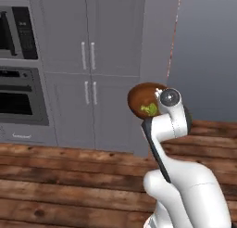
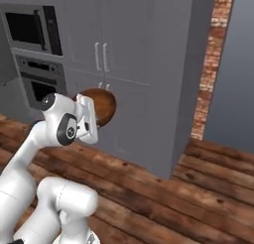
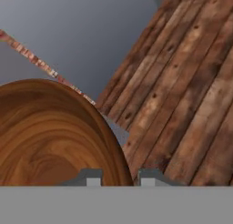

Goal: Move the cup from next to the sink to the open cabinet. Then, move the bowl with the broccoli to the fridge to clear the area for faucet cleaning.

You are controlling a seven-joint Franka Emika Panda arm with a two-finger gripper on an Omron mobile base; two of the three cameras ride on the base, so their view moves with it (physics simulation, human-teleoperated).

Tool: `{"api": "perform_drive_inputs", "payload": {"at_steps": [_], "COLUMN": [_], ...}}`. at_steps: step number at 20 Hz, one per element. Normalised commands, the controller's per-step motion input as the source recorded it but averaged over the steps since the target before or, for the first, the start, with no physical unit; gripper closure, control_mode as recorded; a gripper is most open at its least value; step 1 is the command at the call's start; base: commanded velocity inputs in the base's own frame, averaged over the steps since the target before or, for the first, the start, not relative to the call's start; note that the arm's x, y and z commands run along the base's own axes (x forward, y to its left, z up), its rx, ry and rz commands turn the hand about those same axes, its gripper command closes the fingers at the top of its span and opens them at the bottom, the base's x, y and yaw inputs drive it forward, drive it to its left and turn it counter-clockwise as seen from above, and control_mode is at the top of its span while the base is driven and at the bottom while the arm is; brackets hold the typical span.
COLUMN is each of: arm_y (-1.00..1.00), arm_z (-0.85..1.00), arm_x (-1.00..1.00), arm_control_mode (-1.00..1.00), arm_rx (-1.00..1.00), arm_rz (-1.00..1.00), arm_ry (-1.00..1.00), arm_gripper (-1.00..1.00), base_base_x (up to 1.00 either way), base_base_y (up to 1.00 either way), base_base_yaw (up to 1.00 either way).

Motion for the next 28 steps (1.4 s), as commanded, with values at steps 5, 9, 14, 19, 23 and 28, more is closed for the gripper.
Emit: {"api": "perform_drive_inputs", "payload": {"at_steps": [5, 9, 14, 19, 23, 28], "arm_y": [0.00, 0.00, 0.00, 0.00, 0.00, 0.00], "arm_z": [0.00, 0.00, 0.00, 0.00, 0.00, 0.00], "arm_x": [0.00, 0.00, 0.00, 0.00, 0.00, 0.00], "arm_control_mode": [1.00, 1.00, 1.00, 1.00, 1.00, 1.00], "arm_rx": [0.00, 0.00, 0.00, 0.00, 0.00, 0.00], "arm_rz": [0.00, 0.00, 0.00, 0.00, 0.00, 0.00], "arm_ry": [0.00, 0.00, 0.00, 0.00, 0.00, 0.00], "arm_gripper": [1.00, 1.00, 1.00, 1.00, 1.00, 1.00], "base_base_x": [0.84, 0.42, 0.38, 0.37, 0.75, 1.00], "base_base_y": [0.00, 0.00, 0.00, 0.00, 0.00, 0.00], "base_base_yaw": [0.71, 0.83, 0.84, 0.84, 0.77, 0.57]}}
